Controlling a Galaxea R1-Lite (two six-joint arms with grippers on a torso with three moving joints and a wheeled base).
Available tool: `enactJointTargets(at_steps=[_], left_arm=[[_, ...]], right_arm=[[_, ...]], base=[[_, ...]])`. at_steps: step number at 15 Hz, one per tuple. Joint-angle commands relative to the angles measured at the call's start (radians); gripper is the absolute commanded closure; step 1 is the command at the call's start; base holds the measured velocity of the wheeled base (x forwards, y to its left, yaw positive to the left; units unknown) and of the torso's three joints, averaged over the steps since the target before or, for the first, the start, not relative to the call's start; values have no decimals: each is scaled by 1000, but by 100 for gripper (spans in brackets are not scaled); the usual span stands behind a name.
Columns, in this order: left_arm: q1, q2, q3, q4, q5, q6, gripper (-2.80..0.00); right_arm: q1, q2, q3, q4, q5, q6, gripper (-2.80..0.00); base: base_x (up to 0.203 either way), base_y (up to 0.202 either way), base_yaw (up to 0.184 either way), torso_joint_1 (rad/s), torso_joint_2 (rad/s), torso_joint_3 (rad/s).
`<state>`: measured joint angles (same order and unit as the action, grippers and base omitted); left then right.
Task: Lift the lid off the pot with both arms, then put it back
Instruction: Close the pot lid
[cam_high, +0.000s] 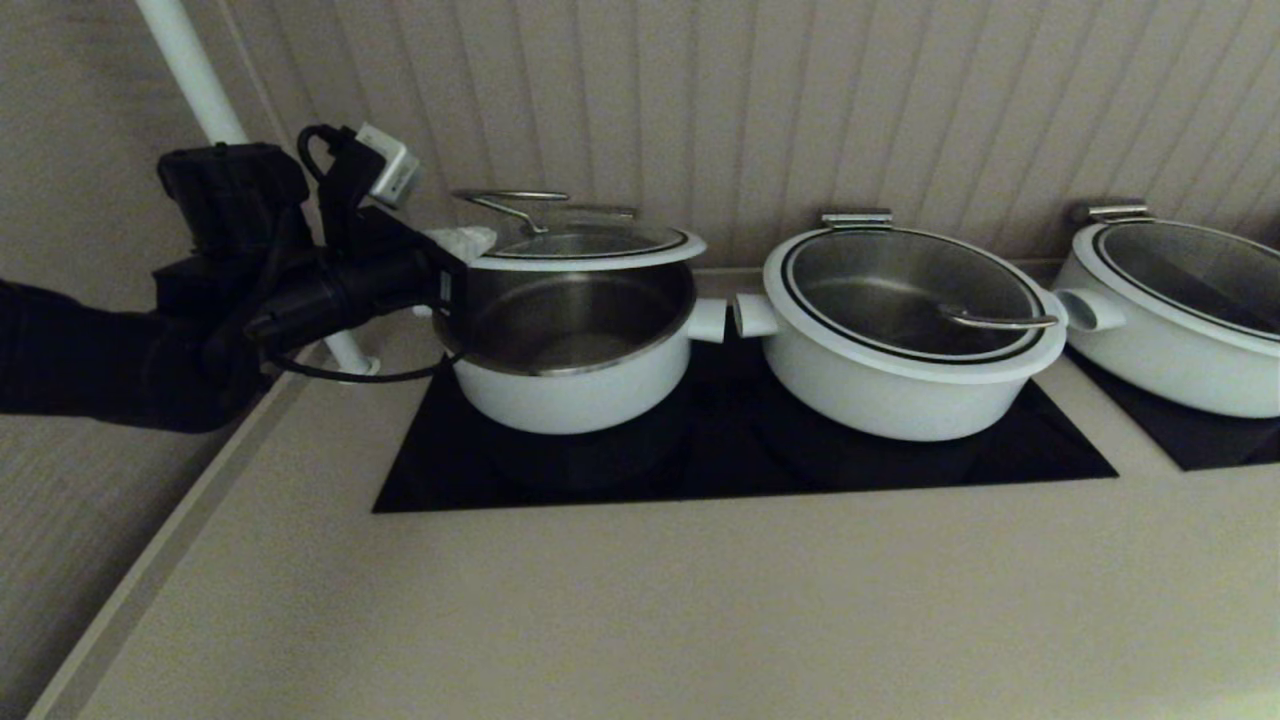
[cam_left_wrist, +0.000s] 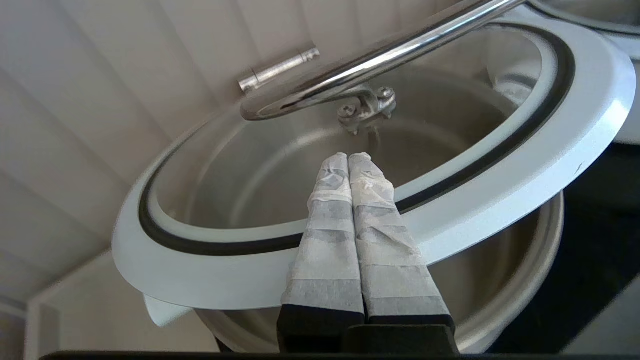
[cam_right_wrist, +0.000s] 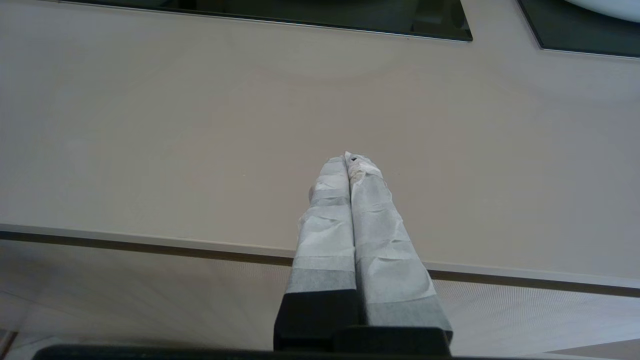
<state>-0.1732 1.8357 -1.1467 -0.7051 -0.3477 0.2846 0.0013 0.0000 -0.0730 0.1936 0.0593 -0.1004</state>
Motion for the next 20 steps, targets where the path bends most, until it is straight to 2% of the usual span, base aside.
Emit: enactJointTargets(at_steps=[1, 5, 9, 20], left_arm=[[0, -2, 27, -4, -2, 2, 0], [0, -10, 67, -11, 0, 1, 0], [0, 2, 145, -132, 0, -2, 0], [0, 10, 211, -142, 1, -2, 0]], right_arm=[[0, 2, 0, 1, 1, -1, 0], [0, 2, -1, 1, 1, -1, 0], [0, 2, 1, 0, 1, -1, 0], [0, 2, -1, 1, 1, -1, 0]], base=[[0, 0, 0, 0, 0, 0], [0, 0, 0, 0, 0, 0], [0, 0, 0, 0, 0, 0], [0, 0, 0, 0, 0, 0]])
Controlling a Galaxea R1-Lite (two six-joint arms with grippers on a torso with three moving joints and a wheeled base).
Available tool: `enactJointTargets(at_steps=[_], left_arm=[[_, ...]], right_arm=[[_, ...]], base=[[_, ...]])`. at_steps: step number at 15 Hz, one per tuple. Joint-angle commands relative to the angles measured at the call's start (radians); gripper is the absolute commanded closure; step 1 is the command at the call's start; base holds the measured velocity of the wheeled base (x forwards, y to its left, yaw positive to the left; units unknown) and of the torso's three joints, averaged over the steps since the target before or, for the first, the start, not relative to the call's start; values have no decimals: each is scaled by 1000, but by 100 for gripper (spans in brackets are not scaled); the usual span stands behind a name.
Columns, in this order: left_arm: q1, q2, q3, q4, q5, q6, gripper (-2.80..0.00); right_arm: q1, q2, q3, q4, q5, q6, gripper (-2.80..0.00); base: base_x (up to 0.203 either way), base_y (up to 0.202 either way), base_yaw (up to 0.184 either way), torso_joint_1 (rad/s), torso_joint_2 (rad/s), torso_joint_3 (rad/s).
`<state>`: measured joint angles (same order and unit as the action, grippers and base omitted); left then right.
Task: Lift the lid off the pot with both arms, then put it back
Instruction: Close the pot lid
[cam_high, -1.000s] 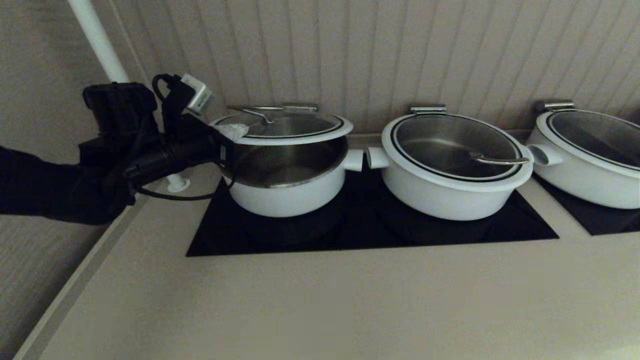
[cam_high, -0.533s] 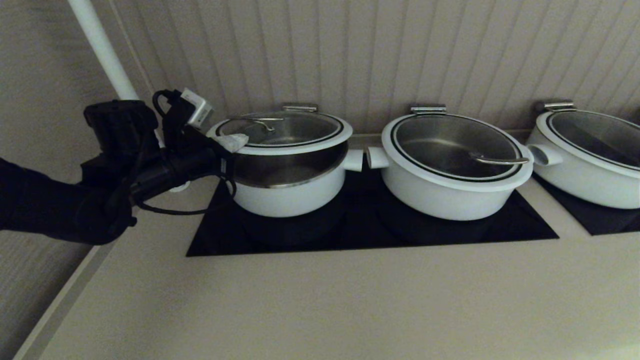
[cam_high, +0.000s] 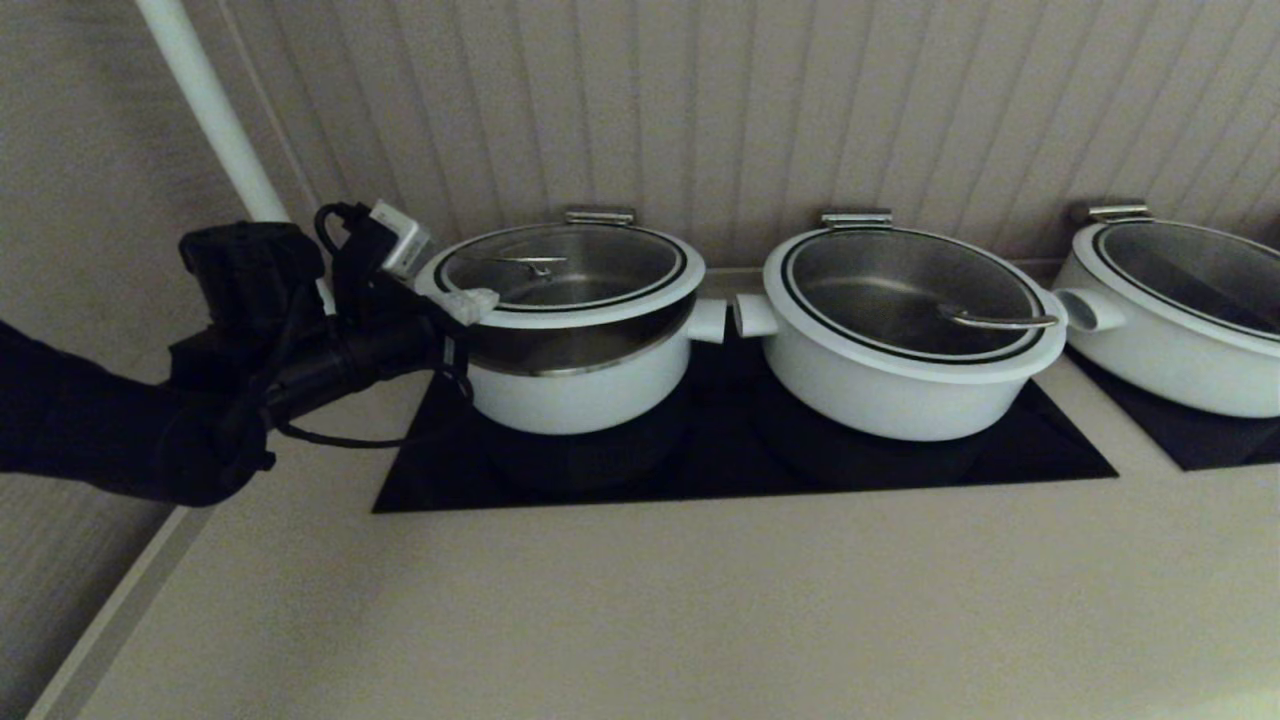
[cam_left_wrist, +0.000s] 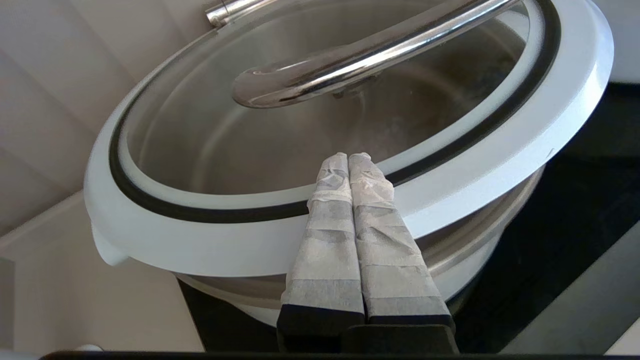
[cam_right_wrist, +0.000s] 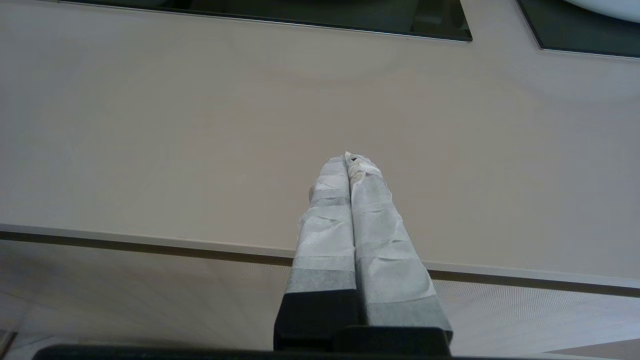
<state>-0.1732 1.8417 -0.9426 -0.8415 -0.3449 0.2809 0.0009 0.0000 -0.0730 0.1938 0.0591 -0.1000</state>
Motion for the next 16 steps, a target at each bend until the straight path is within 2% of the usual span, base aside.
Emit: enactJointTargets(at_steps=[1, 4, 7, 16], left_arm=[[1, 6, 8, -7, -2, 1, 0], [0, 20, 12, -22, -2, 1, 0], [0, 57, 34, -120, -2, 1, 0], [0, 104, 49, -130, -2, 3, 0]], right_arm=[[1, 2, -1, 1, 1, -1, 0], [1, 2, -1, 1, 1, -1, 0], [1, 2, -1, 1, 1, -1, 0], [-1, 2, -1, 1, 1, -1, 0]], base=[[0, 0, 0, 0, 0, 0], [0, 0, 0, 0, 0, 0], [0, 0, 0, 0, 0, 0], [0, 0, 0, 0, 0, 0]])
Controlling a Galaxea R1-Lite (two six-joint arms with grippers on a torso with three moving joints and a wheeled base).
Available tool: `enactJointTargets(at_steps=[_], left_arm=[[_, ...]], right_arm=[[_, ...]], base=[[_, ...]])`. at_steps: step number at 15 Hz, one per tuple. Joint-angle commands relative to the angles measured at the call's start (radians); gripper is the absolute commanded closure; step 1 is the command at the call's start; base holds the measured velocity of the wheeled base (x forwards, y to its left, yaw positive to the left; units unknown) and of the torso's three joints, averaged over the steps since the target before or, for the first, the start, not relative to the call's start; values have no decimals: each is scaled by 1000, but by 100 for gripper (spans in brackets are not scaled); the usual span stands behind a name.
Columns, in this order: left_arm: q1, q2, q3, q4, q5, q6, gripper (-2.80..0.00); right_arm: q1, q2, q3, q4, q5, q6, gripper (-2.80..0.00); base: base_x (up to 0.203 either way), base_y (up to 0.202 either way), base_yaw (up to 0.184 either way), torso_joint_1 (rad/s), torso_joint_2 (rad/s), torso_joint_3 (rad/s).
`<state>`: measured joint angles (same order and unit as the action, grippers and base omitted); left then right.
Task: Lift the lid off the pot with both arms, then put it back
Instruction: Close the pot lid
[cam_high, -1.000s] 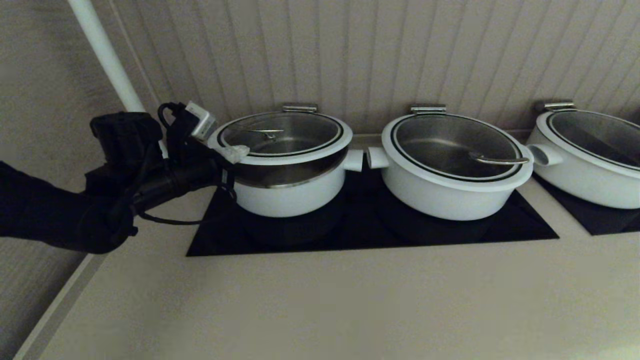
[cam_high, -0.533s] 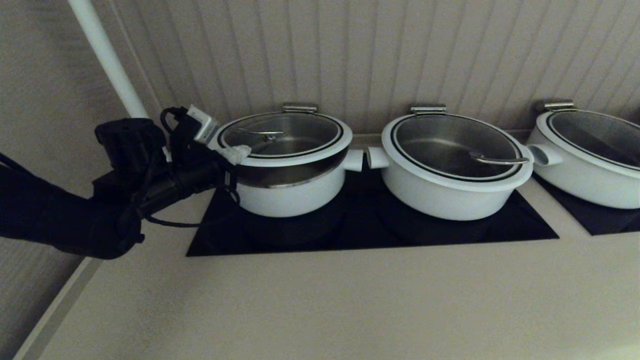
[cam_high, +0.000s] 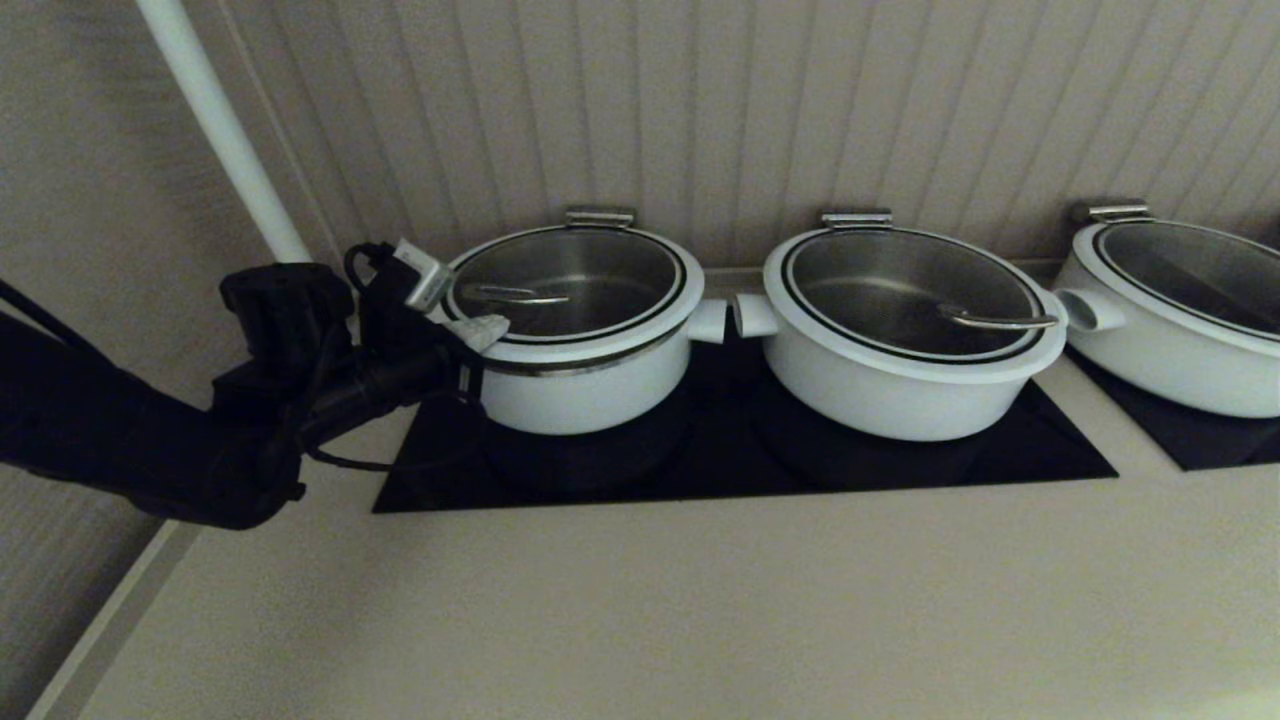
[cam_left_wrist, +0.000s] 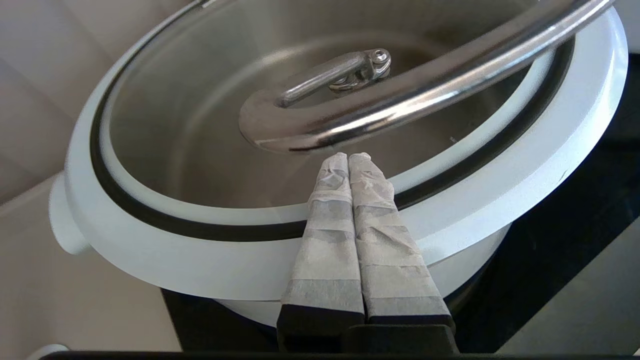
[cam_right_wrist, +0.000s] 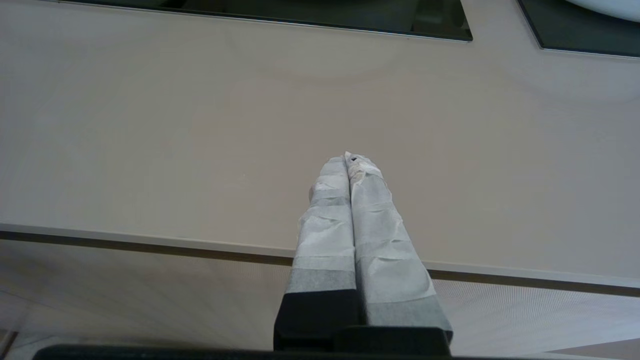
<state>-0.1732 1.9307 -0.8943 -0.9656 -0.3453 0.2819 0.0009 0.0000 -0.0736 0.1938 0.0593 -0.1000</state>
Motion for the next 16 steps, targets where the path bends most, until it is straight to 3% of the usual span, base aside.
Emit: enactJointTargets(at_steps=[1, 4, 9, 16], left_arm=[[0, 20, 1, -5, -1, 2, 0], [1, 24, 28, -10, -1, 3, 0], [7, 48, 129, -160, -1, 0, 0], [14, 54, 141, -163, -1, 2, 0]], right_arm=[[0, 2, 0, 1, 1, -1, 0], [1, 2, 0, 1, 0, -1, 0], [1, 2, 0, 1, 0, -1, 0], [1, 2, 0, 1, 0, -1, 0]], base=[[0, 0, 0, 0, 0, 0], [0, 0, 0, 0, 0, 0], [0, 0, 0, 0, 0, 0], [0, 0, 0, 0, 0, 0]])
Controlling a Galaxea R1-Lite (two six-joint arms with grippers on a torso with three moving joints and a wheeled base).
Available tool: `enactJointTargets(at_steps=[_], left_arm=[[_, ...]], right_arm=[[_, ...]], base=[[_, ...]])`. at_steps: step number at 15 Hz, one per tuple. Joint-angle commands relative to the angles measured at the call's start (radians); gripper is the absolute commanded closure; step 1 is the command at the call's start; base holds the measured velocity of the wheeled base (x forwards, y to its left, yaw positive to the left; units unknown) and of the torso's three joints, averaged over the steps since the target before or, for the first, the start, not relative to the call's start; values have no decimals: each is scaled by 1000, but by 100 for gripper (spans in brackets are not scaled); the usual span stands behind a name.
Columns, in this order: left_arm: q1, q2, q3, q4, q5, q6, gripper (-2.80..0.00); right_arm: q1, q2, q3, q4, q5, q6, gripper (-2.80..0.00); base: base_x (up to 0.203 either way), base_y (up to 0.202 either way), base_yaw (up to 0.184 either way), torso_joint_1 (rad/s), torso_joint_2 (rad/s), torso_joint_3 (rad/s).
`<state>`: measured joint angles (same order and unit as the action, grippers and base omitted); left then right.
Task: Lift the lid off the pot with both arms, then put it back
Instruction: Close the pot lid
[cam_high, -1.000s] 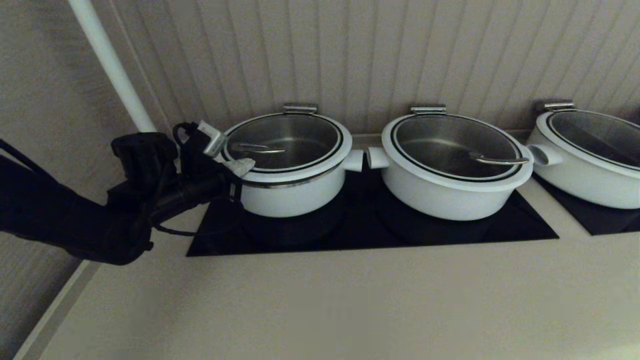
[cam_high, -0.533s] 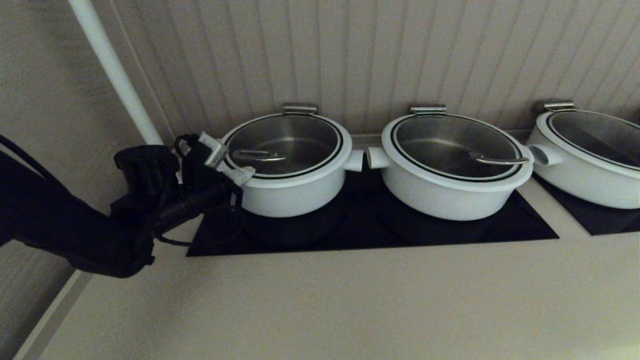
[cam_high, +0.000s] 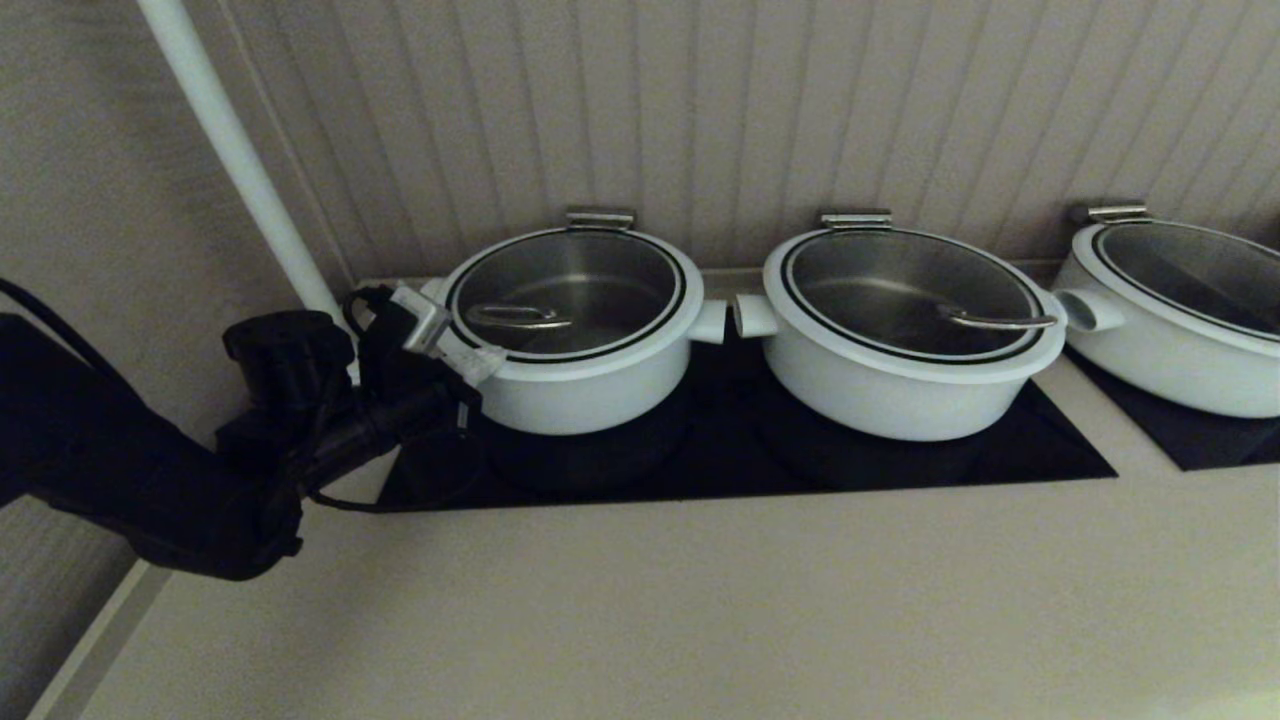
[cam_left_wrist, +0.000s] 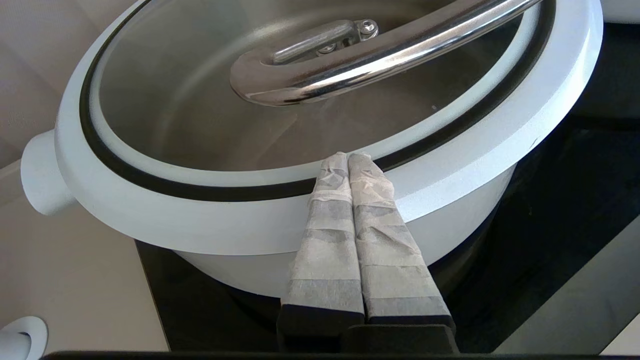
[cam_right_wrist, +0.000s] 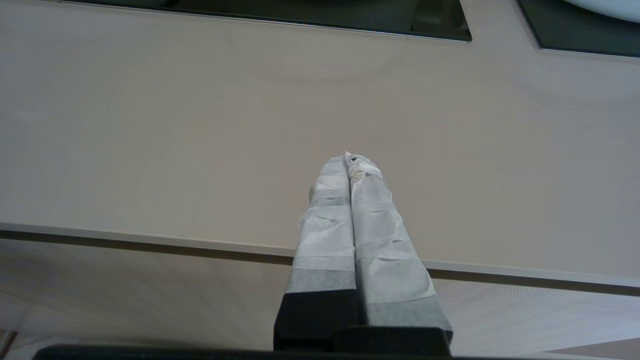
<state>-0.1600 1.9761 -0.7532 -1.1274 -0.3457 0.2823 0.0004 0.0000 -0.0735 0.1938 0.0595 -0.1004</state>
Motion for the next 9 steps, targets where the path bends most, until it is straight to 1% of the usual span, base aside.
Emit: enactJointTargets(at_steps=[1, 9], left_arm=[[0, 7, 2, -3, -1, 1, 0], [13, -32, 29, -2, -1, 4, 0]], right_arm=[[1, 2, 0, 1, 1, -1, 0], [0, 2, 1, -4, 0, -1, 0]], base=[[0, 0, 0, 0, 0, 0], [0, 0, 0, 0, 0, 0]])
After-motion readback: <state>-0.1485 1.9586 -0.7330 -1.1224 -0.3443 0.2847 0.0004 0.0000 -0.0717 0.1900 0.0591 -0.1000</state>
